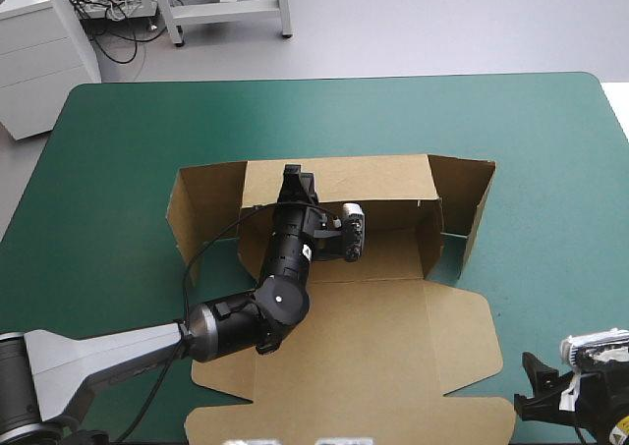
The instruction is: Fold the box
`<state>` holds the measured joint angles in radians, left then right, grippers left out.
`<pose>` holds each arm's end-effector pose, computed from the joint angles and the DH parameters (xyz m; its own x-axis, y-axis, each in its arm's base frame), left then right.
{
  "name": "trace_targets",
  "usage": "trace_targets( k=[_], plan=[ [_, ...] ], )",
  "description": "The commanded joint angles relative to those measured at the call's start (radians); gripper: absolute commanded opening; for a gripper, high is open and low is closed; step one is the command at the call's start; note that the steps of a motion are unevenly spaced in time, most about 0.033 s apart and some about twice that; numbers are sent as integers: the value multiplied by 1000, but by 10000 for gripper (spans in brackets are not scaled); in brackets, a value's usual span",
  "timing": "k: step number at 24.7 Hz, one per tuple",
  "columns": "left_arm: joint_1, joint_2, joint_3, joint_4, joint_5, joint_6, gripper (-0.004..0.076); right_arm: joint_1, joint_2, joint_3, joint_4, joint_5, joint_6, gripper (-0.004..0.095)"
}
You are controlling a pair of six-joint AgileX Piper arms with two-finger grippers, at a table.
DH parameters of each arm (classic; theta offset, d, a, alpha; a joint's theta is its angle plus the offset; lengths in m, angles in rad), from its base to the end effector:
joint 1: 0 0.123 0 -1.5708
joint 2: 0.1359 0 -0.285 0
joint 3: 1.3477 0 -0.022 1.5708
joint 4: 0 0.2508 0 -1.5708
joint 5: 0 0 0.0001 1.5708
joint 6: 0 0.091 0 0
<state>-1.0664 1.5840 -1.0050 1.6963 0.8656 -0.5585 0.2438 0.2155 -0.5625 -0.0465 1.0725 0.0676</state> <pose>0.2196 -0.2555 0.2856 0.1561 0.9829 -0.0978 0.2353 0.0592 0.9701 0.0239 0.0021 0.2923 -0.5868 -0.0993 -0.8037 -0.1829 0.9831 0.0121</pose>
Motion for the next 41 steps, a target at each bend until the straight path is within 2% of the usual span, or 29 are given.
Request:
trace_targets(
  k=[1, 4, 8, 10, 14, 17, 18, 21, 24, 26, 29, 31, 34, 41],
  plan=[
    [-7, -34, -24, 95, 66, -9, -32, -7, 30, -26, -14, -135, 93, 721],
    [-7, -34, -24, 95, 67, -9, -32, -7, 116, -66, -51, -148, 145, 726],
    [-7, -34, -24, 95, 67, -9, -32, -7, 299, -169, -91, -150, 121, 727],
    [-7, -34, -24, 95, 74, -9, -32, -7, 370, -235, -112, -182, 100, 727],
    [-7, -34, -24, 95, 74, -9, -32, -7, 507, -389, -143, -318, 80, 727],
    [-7, -34, -24, 95, 74, -9, -32, -7, 613, -514, -166, -340, 80, 727],
    [-7, -34, -24, 95, 74, -9, -32, -7, 656, -564, -173, -322, 76, 727],
    [-7, -34, -24, 95, 74, -9, -32, -7, 902, -844, -180, -155, 13, 731],
    [-7, -34, -24, 95, 74, -9, -32, -7, 1095, -1067, -179, -88, -43, 731],
    [-7, -34, -24, 95, 74, -9, -32, -18, 1259, -1271, -172, 3, -83, 731],
    [-7, -34, -24, 95, 74, -9, -32, -77, 1408, -1446, -72, 106, -124, 751],
    [-7, -34, -24, 95, 74, -9, -32, -140, 1494, -1519, 46, 169, -163, 753],
    [-7, -34, -24, 95, 74, -9, -32, -213, 1567, -1528, 190, 175, -197, 753],
    [-7, -34, -24, 95, 93, -9, -32, -234, 1607, -1522, 239, 175, -212, 753]
  ],
)
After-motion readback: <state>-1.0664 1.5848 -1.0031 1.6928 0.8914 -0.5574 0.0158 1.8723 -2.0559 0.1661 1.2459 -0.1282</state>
